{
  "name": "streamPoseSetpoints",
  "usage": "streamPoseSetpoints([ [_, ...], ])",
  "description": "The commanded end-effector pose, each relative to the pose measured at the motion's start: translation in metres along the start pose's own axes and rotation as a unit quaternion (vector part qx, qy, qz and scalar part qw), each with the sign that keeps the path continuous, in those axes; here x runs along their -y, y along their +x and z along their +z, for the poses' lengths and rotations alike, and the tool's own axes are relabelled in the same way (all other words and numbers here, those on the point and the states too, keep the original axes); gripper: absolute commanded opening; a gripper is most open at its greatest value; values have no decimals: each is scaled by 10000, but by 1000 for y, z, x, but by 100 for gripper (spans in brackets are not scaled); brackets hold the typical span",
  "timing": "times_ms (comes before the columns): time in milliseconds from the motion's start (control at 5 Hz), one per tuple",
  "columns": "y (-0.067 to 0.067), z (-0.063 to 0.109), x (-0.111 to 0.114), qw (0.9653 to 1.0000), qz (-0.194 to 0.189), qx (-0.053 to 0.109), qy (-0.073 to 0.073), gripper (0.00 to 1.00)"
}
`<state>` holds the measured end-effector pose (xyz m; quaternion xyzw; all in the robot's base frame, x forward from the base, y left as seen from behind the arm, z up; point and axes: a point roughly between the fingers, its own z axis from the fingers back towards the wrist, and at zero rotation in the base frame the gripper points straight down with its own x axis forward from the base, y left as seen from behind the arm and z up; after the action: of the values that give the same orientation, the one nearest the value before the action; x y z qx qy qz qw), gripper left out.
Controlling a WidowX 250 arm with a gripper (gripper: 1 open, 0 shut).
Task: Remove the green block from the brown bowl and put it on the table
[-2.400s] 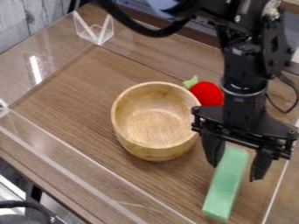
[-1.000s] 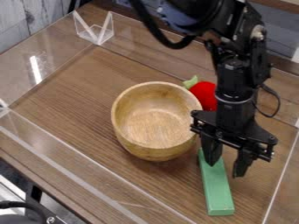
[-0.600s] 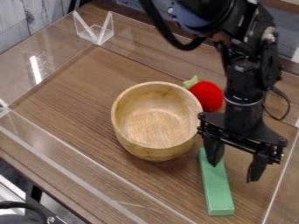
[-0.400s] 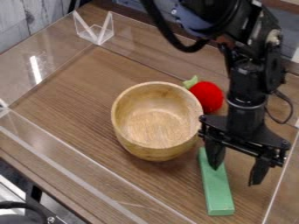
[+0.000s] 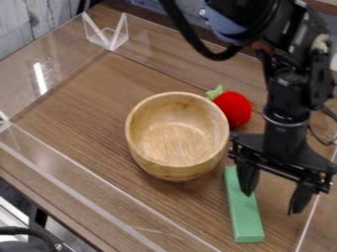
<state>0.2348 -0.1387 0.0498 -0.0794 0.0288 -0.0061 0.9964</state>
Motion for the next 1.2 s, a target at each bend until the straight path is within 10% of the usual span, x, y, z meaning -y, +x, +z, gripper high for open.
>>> streamPoseSetpoints([
  [0, 2, 12, 12, 9995, -89, 288, -102, 0],
  [200, 5, 10, 3, 9995, -108, 271, -96, 100],
  [400, 9, 9, -5, 9996, -120, 253, -91, 100],
  [600, 1, 9, -11, 9997, -66, 237, -77, 0],
  [1000, -11, 15, -18, 9995, 59, 308, -84, 0],
])
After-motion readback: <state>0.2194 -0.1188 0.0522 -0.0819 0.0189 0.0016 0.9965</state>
